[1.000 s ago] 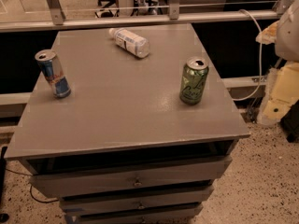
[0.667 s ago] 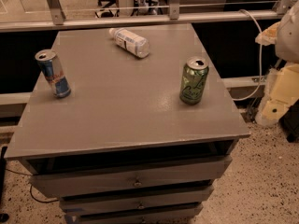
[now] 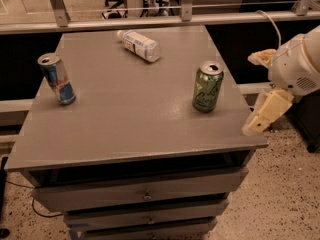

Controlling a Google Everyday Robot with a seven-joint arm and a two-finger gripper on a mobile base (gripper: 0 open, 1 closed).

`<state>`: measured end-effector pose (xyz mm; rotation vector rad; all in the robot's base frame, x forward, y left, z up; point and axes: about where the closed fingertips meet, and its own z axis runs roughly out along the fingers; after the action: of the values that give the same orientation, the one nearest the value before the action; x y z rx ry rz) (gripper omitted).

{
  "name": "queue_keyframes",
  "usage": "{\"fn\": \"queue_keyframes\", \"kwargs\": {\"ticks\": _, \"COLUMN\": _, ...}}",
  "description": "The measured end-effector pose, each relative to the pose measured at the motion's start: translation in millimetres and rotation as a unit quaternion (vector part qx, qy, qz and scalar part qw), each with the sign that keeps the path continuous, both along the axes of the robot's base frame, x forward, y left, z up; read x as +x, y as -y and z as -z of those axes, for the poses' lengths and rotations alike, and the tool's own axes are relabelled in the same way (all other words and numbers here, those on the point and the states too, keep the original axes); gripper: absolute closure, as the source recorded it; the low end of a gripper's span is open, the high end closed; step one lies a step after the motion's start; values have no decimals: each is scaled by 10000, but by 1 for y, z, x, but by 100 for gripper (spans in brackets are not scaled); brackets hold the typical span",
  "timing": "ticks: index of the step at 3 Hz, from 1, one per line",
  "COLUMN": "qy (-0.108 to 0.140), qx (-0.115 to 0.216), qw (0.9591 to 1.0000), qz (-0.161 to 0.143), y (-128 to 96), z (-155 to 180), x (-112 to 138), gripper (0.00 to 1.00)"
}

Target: Pick green can

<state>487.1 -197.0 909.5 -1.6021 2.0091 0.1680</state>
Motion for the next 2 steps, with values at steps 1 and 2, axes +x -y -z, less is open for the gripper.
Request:
{"fn": "queue_keyframes", "kwargs": {"ticks": 1, "qy": 326, "qx": 833, "qw": 9960, "qz": -7, "y": -14, "z": 17, "x": 41, "gripper": 0}}
{"fn": "queue_keyframes", "kwargs": {"ticks": 2, "qy": 439, "qx": 1791, "qw": 9828, "qz": 85, "y": -34, "z": 24, "x": 73, "gripper": 0}}
